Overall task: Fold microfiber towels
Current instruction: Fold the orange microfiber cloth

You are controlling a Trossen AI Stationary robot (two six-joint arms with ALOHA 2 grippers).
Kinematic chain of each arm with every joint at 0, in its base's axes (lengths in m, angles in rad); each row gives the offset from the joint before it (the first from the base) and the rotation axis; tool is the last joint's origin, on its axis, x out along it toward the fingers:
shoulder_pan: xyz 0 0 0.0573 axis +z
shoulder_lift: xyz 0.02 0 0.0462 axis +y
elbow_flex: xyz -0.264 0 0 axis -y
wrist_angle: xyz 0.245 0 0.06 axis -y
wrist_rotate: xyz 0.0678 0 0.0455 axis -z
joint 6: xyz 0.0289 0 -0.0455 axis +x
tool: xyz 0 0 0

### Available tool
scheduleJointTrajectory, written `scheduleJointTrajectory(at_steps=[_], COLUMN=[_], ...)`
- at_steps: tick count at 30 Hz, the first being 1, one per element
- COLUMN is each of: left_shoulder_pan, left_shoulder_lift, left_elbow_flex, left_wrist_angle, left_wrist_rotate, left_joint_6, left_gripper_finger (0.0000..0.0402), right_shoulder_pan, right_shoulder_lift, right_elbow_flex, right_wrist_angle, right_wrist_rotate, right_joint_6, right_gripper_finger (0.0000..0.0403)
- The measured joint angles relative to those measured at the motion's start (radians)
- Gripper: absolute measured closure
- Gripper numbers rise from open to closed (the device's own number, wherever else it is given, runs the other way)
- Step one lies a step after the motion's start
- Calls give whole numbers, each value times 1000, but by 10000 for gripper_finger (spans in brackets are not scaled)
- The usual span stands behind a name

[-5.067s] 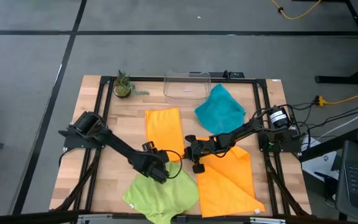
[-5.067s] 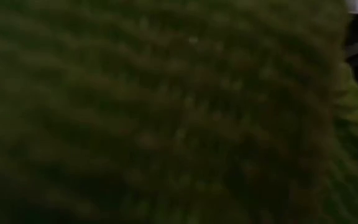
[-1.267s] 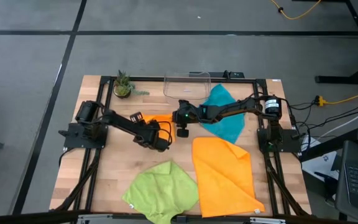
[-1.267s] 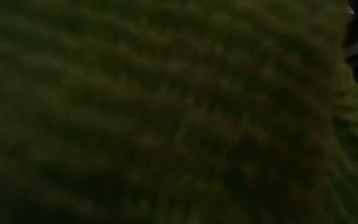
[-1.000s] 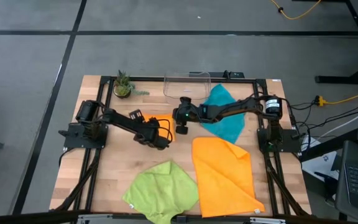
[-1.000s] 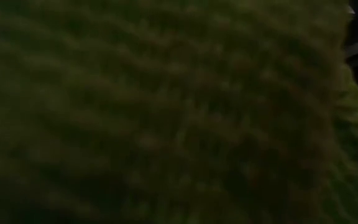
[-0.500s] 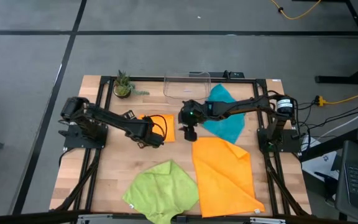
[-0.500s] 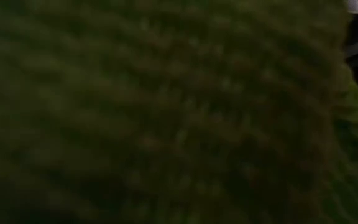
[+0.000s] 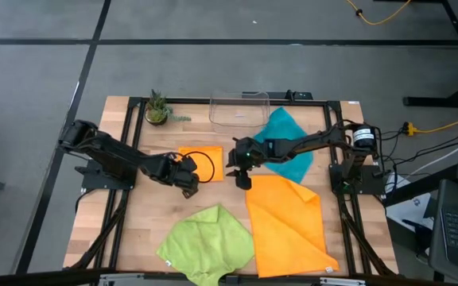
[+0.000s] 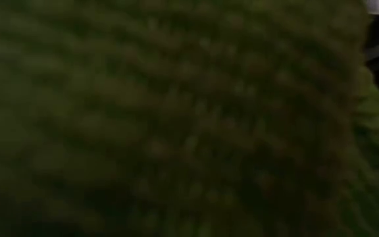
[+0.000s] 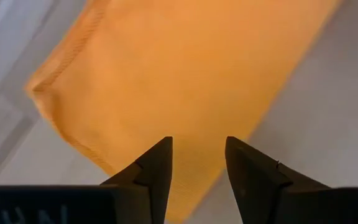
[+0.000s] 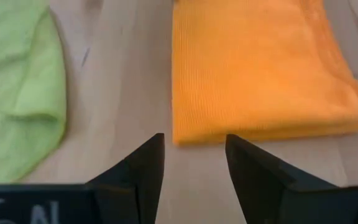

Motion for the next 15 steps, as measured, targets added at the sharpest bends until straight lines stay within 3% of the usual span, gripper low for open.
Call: scheduleJointTrajectory(at_steps=[10, 15], left_shoulder_pan=[3, -15], left_shoulder_lift=[8, 8], left_elbow_flex=[-37, -37], left_wrist_angle=[17, 64], left_wrist_rotate=[-62, -44], left_joint_6=[-23, -53], left_gripper_finger=[261, 261], right_shoulder_pan=[105, 102], right_shoulder_lift=[84, 90], right_elbow_flex=[-8, -8], right_wrist_angle=[205, 202], right_wrist_rotate=[201, 214], right_joint_6=[25, 32], right_gripper_finger=[229, 229])
